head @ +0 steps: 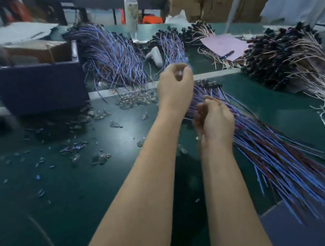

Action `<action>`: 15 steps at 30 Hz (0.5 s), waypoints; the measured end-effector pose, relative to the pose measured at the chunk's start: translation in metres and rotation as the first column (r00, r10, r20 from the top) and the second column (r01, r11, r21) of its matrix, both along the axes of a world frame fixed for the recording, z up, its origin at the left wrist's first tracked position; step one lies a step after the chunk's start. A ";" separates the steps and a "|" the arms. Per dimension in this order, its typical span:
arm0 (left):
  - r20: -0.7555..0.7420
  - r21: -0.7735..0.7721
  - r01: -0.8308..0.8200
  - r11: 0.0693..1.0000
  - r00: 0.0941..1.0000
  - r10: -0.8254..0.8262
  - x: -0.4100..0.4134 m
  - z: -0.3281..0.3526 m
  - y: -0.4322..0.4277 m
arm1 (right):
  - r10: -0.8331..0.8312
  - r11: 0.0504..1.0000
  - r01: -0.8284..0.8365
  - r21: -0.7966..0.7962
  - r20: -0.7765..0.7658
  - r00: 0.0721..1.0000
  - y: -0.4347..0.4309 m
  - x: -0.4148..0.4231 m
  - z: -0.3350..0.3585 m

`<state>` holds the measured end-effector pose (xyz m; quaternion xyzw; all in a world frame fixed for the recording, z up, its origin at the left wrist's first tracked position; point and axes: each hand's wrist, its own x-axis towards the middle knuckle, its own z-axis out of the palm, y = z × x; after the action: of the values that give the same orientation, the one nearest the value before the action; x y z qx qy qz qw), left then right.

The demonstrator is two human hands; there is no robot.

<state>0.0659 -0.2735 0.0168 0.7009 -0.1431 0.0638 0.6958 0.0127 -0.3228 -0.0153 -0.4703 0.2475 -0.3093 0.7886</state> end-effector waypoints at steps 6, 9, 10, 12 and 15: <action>-0.103 -0.357 -0.327 0.875 0.945 0.311 -0.009 0.023 0.139 | 0.464 0.684 -0.520 -0.513 -0.244 0.851 0.119 0.020 0.011; -0.189 -0.387 -0.465 0.796 0.885 0.426 -0.017 0.021 0.200 | 0.494 0.328 -0.661 -0.675 -0.474 0.729 0.186 0.024 0.010; -0.210 -0.387 -0.503 0.773 0.864 0.457 -0.019 0.019 0.216 | 0.484 0.218 -0.688 -0.692 -0.535 0.692 0.207 0.024 0.008; -0.242 -0.396 -0.568 0.722 0.823 0.515 -0.022 0.015 0.245 | 0.412 -0.042 -0.715 -0.698 -0.664 0.624 0.245 0.028 0.000; -0.280 -0.389 -0.641 0.661 0.766 0.578 -0.023 0.008 0.277 | 0.307 -0.240 -0.742 -0.627 -0.774 0.554 0.285 0.033 -0.014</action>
<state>0.0433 0.0033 0.0250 0.5233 0.1664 0.2792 0.7877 0.0455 -0.0381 -0.0289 -0.9540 -0.1311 0.0818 0.2570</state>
